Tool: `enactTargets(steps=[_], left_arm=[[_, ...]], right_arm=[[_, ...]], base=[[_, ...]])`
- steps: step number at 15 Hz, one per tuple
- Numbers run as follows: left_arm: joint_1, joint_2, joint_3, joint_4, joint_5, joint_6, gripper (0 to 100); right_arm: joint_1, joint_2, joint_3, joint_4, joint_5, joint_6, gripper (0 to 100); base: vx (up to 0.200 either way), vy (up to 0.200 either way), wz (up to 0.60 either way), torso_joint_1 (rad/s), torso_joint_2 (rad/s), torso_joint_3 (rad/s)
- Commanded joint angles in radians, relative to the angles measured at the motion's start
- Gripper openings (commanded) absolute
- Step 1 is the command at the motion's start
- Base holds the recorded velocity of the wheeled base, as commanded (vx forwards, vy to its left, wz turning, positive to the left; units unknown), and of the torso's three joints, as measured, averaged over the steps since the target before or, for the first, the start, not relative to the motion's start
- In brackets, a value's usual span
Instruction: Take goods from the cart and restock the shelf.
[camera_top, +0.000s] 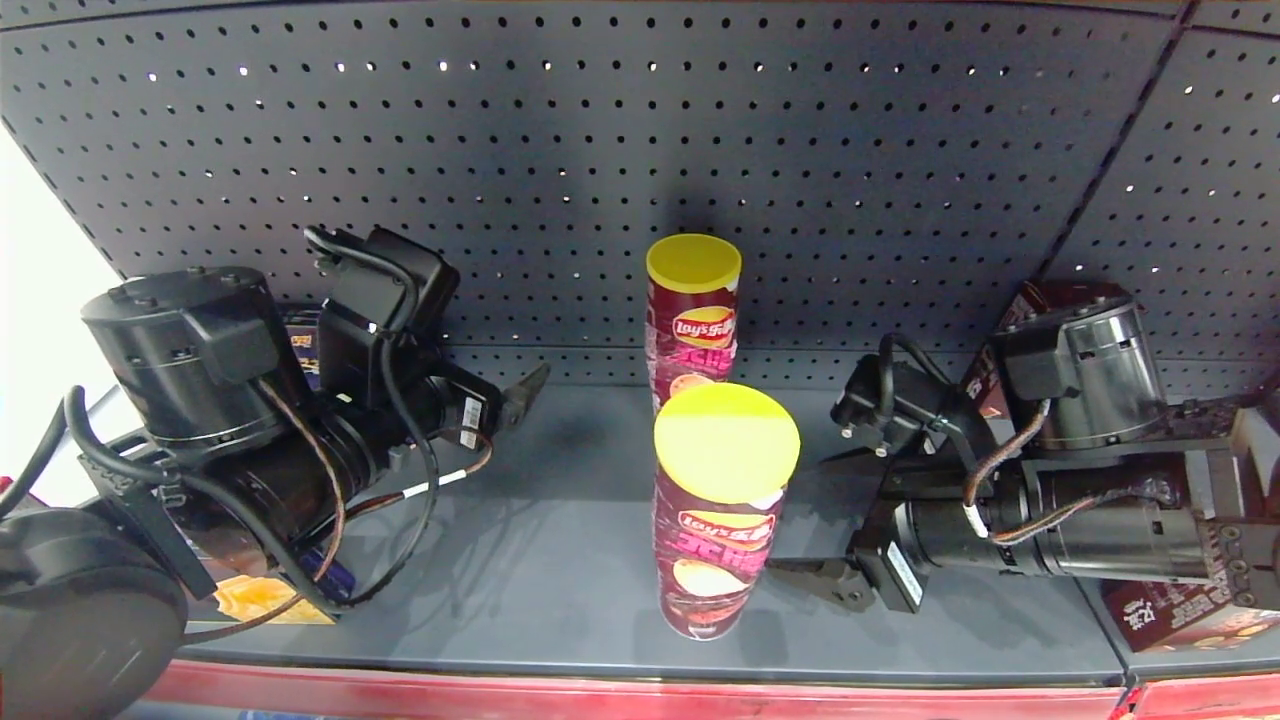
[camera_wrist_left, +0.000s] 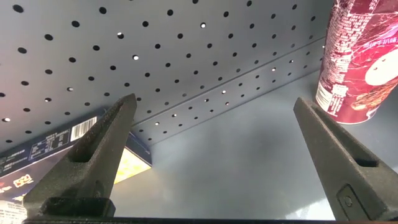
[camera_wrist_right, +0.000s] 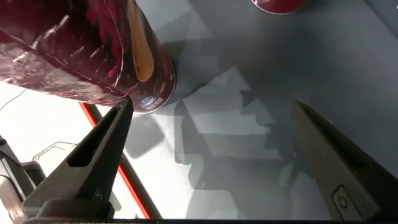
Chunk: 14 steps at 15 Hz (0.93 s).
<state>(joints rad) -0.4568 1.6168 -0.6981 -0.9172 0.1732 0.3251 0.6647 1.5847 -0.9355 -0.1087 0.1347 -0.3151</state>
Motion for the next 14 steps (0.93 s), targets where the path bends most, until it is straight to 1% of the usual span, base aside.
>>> enactTargets(steps=[1, 5, 11, 13, 14], left_arm=[[0.000, 0.002, 0.000, 0.000, -0.001, 0.000, 100], [0.000, 0.002, 0.000, 0.000, 0.000, 0.000, 100], [0.000, 0.000, -0.001, 0.000, -0.001, 0.000, 100], [0.001, -0.009, 0.003, 0.000, 0.000, 0.000, 100], [0.001, -0.018, 0.014, 0.000, 0.000, 0.000, 100]], right_arm=[[-0.004, 0.006, -0.009, 0.000, 0.000, -0.001, 100], [0.016, 0.034, -0.034, 0.000, 0.000, 0.001, 100], [0.018, 0.040, -0.034, 0.000, -0.012, 0.001, 100], [0.006, 0.015, -0.023, -0.012, -0.013, 0.004, 100], [-0.034, -0.020, -0.014, -0.031, -0.015, 0.005, 100]], base=[[0.000, 0.000, 0.00, 0.000, 0.00, 0.000], [0.000, 0.000, 0.00, 0.000, 0.00, 0.000], [0.000, 0.000, 0.00, 0.000, 0.00, 0.000], [0.000, 0.000, 0.00, 0.000, 0.00, 0.000], [0.000, 0.000, 0.00, 0.000, 0.00, 0.000]])
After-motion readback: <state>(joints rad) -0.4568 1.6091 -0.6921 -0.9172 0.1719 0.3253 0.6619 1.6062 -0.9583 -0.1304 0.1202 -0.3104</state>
